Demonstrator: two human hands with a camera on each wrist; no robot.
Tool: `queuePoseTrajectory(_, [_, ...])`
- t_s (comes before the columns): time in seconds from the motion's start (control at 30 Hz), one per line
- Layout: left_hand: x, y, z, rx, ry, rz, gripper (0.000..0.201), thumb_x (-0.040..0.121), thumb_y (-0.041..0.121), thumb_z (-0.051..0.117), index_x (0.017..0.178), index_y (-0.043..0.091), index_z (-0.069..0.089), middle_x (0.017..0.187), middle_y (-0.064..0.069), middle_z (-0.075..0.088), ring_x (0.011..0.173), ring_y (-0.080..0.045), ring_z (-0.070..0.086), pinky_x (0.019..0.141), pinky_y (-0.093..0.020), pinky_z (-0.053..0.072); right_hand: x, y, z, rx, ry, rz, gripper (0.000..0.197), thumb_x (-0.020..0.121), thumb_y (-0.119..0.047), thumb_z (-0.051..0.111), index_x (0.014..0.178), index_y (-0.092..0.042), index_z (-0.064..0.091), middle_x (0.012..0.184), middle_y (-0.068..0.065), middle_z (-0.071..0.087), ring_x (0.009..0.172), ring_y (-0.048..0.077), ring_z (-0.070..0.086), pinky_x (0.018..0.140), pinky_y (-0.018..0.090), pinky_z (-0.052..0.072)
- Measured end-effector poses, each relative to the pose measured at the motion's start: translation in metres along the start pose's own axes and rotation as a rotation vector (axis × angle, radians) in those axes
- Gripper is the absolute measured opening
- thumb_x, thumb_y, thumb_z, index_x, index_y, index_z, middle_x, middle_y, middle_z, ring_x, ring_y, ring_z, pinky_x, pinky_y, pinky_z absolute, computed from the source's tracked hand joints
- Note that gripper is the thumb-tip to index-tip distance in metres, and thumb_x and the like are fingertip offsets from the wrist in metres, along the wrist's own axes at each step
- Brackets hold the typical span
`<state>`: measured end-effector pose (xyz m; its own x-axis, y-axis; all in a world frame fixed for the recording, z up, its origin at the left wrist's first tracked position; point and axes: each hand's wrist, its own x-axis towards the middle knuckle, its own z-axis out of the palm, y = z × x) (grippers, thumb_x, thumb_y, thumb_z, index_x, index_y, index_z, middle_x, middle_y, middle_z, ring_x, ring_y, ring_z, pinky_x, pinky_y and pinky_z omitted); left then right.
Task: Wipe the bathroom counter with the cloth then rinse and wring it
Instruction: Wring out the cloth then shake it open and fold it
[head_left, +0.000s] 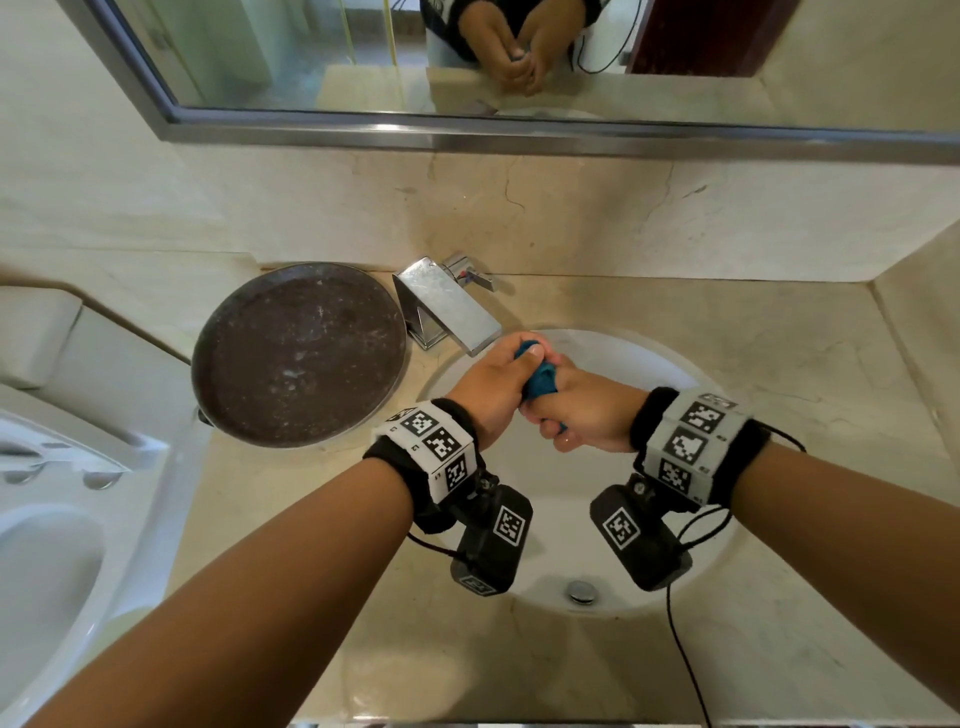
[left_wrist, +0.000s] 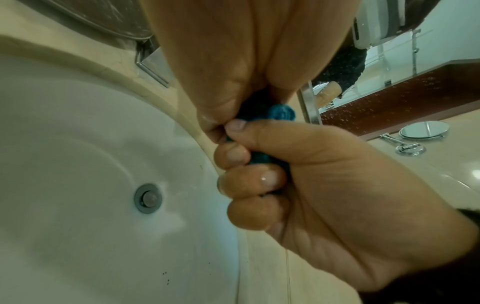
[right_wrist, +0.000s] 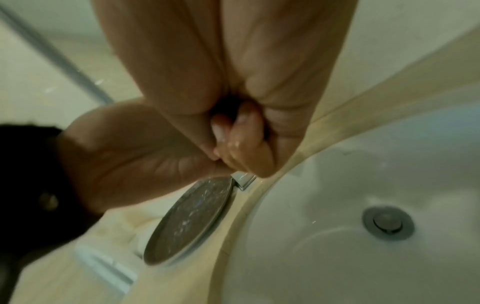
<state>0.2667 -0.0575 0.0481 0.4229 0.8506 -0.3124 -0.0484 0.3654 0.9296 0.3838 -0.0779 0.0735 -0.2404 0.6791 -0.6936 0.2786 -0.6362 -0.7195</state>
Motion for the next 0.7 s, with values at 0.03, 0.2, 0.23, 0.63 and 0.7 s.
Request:
queuePoseTrajectory(0.03, [0.001,-0.001,0.001,0.006,0.025,-0.009,0.026,0.101,0.011,0.034,0.084,0.016,0.053,0.08,0.001,0.056,0.074,-0.012,0.053,0.071,-0.024,0.042,0.001,0.001,0.002,-0.087,0.029,-0.01,0.036,0.091,-0.001,0.046,0.118,-0.015,0.027,0.069,0.004,0.037,0.048,0.008,0.037,0.039,0.018,0.028])
queuePoseTrajectory(0.2, [0.0,0.0,0.007,-0.007,0.107,-0.071,0.029,0.1,0.007,0.03,0.079,0.014,0.048,0.07,-0.002,0.044,0.064,-0.012,0.043,0.063,-0.021,0.038,0.003,0.009,0.015,-0.641,0.228,-0.14,0.039,0.093,-0.018,0.042,0.125,-0.001,0.025,0.082,0.007,0.051,0.076,0.025,0.056,0.067,0.034,0.045])
queuePoseTrajectory(0.23, [0.0,0.0,0.007,0.015,0.115,-0.072,0.03,0.1,0.007,0.03,0.078,0.015,0.048,0.069,-0.002,0.043,0.063,-0.011,0.042,0.062,-0.021,0.037,0.003,0.011,0.017,-0.693,0.26,-0.153,0.038,0.093,-0.018,0.041,0.123,0.001,0.027,0.084,0.008,0.053,0.081,0.029,0.058,0.073,0.038,0.044])
queuePoseTrajectory(0.63, [0.001,-0.001,0.004,0.056,0.152,-0.139,0.032,0.1,0.008,0.027,0.079,0.017,0.05,0.068,-0.003,0.046,0.064,-0.013,0.046,0.062,-0.023,0.041,-0.005,0.016,0.025,-1.015,0.278,-0.246,0.042,0.094,-0.017,0.042,0.127,0.001,0.024,0.087,0.013,0.06,0.072,0.028,0.062,0.064,0.037,0.049])
queuePoseTrajectory(0.7, [0.001,-0.001,0.002,0.074,0.143,-0.149,0.032,0.1,0.007,0.027,0.079,0.017,0.05,0.071,-0.004,0.049,0.066,-0.013,0.048,0.061,-0.023,0.042,-0.006,0.017,0.026,-1.066,0.273,-0.243,0.045,0.094,-0.017,0.042,0.129,0.002,0.022,0.092,0.015,0.062,0.072,0.029,0.061,0.062,0.037,0.049])
